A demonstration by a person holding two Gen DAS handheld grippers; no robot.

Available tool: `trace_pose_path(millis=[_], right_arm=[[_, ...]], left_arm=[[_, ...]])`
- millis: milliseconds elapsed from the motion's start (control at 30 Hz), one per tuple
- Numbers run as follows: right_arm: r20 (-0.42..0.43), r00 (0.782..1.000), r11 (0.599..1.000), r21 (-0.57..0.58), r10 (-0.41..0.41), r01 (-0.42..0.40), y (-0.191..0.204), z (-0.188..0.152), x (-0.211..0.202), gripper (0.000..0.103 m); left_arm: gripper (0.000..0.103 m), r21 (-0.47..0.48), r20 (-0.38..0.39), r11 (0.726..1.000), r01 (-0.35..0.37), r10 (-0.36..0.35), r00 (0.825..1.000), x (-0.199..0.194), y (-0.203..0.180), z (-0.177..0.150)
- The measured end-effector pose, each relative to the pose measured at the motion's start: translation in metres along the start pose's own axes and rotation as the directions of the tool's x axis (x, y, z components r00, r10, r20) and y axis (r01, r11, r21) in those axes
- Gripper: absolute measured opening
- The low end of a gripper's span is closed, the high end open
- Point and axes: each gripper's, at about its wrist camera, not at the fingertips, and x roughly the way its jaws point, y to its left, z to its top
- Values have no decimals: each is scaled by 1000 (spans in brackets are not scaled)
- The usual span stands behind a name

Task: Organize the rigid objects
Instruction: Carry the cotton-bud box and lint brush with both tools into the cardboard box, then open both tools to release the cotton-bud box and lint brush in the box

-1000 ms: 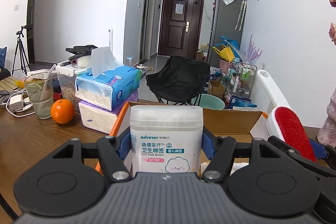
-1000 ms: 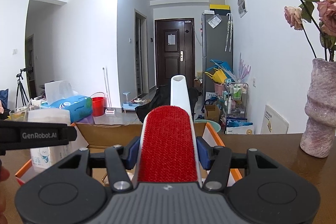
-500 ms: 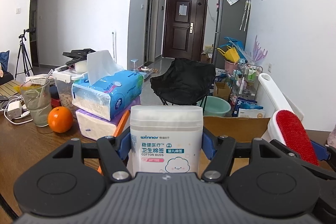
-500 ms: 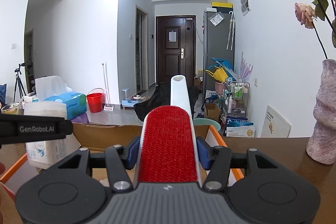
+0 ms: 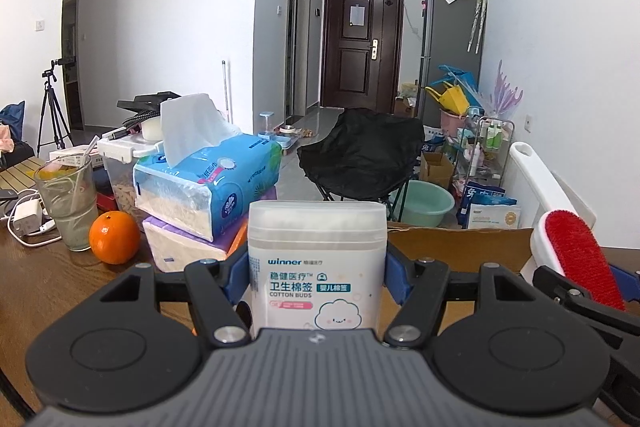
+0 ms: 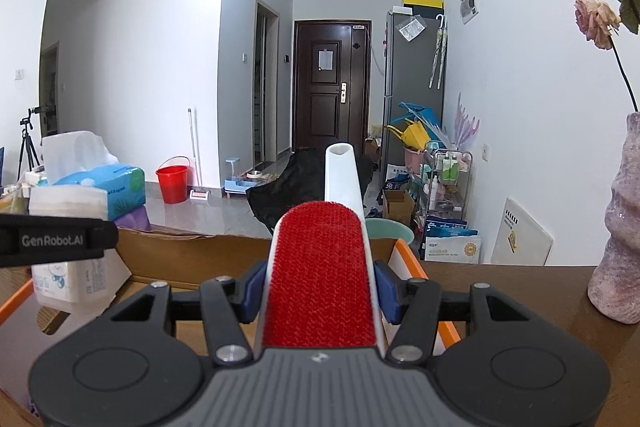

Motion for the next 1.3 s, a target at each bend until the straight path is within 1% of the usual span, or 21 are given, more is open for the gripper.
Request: trace_pose_path(millis=[467, 567, 633, 667, 700, 733, 767, 833, 900, 1000, 1300], right_arm=[[-17, 1000, 1000, 1, 2, -2, -1, 4, 5, 55], [-31, 999, 1000, 1, -6, 6, -2, 5, 6, 55], [-47, 999, 1000, 6, -1, 1, -4, 6, 5, 56], [-38, 999, 1000, 7, -7, 7, -4, 7, 3, 65], [-34, 999, 1000, 3, -18, 18, -3, 8, 2, 82], [-19, 999, 1000, -1, -29, 29, -3, 9, -1, 89], [-1, 999, 999, -5, -37, 37, -2, 10, -5, 96], [4, 999, 999, -8, -41, 41, -4, 10, -6, 96], [4, 999, 999, -5, -41, 41, -5, 10, -6, 100], [-3, 999, 999, -9, -45, 45, -6, 10, -5, 103], [-15, 999, 999, -1, -40, 40, -8, 11, -3, 103]], left_arm=[[67, 10, -14, 1000, -9, 9, 1000, 10, 2, 0], [67, 14, -27, 1000, -9, 10, 1000, 10, 1, -1], [75, 12, -30, 1000, -18, 19, 999, 10, 1, -1], [87, 9, -28, 1000, -24, 25, 999, 9, 2, -1], [100, 3, -23, 999, -36, 36, 999, 8, 2, -1], [103, -3, -13, 999, -49, 49, 999, 5, 3, 0], [103, -9, 1, 998, -55, 55, 998, 3, 4, 0], [103, -15, 2, 998, -54, 54, 999, 1, 5, 2], [103, -15, 0, 998, -54, 54, 999, 0, 5, 2], [103, -6, -1, 998, -56, 56, 998, 0, 4, 2], [103, -6, -9, 998, -61, 61, 998, 0, 4, 2]])
